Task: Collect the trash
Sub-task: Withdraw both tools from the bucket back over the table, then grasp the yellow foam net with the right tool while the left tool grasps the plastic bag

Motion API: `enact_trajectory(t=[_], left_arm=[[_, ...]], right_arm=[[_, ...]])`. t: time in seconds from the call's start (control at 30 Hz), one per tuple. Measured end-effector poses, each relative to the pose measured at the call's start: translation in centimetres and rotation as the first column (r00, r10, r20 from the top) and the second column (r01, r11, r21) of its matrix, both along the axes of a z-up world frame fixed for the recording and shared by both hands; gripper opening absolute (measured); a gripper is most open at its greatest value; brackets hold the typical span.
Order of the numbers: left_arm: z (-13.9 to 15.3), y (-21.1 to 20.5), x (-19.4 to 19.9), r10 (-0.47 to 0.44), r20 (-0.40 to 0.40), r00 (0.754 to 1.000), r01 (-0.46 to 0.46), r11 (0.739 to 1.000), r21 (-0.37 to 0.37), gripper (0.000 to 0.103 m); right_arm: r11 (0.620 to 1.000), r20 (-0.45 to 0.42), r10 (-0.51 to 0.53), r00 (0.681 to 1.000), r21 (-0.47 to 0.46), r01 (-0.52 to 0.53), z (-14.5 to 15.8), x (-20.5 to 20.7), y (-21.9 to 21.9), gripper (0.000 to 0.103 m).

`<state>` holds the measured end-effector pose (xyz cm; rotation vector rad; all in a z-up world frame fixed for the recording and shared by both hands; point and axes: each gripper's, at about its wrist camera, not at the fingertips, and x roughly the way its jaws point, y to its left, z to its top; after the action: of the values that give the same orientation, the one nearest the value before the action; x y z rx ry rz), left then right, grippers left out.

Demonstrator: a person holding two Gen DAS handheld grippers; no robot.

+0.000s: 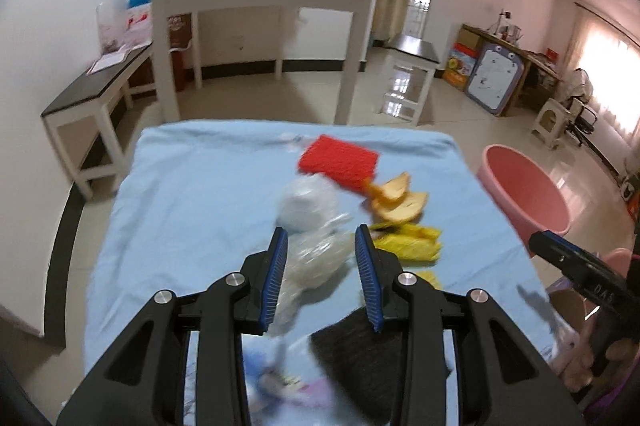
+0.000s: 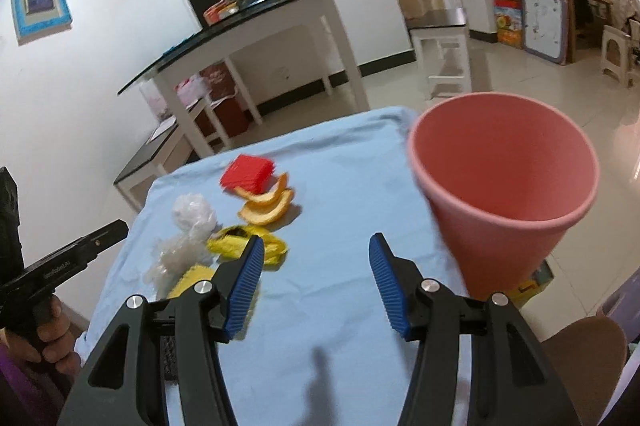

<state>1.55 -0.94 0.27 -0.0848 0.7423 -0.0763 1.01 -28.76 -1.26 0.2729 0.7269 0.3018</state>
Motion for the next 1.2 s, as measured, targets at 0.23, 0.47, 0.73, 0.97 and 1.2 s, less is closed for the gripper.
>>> enact_trajectory(t=[0.23, 0.47, 0.73, 0.97, 1.2], left_arm=[[-1.8, 1.9, -0.7, 0.018, -0.036, 0.999, -0.018, 1.000, -0.001, 0.035], [-3.3, 1.7, 0.3, -0.049, -0.077, 0.996, 0.050, 0.999, 0.002, 0.035], [-3.8, 1.3, 0.9, -0.120, -0.096, 0.988, 0.121, 0.993, 0.003, 0.035], [-4.2, 1.3, 1.4, -0.139, -0.104, 0.985, 0.138, 0.990, -0.018, 0.035], [-5.3, 0.9, 2.8, -0.139, -0.124, 0.982, 0.139, 0.990, -0.015, 0.035]], right_arm=[[0.995, -0.016, 0.097, 0.995, -0.034, -0.097, -0.8, 0.2, 2.9, 0.054], [0.990, -0.043, 0.137, 0.990, -0.025, -0.138, -1.9, 0.9, 3.7, 0.054], [0.964, -0.059, 0.265, 0.963, 0.029, -0.263, -2.4, 1.9, 4.9, 0.054], [0.902, -0.076, 0.431, 0.899, 0.053, -0.428, -2.8, 1.9, 7.0, 0.054], [0.849, -0.091, 0.518, 0.850, -0.060, -0.524, -3.0, 1.6, 9.9, 0.054]])
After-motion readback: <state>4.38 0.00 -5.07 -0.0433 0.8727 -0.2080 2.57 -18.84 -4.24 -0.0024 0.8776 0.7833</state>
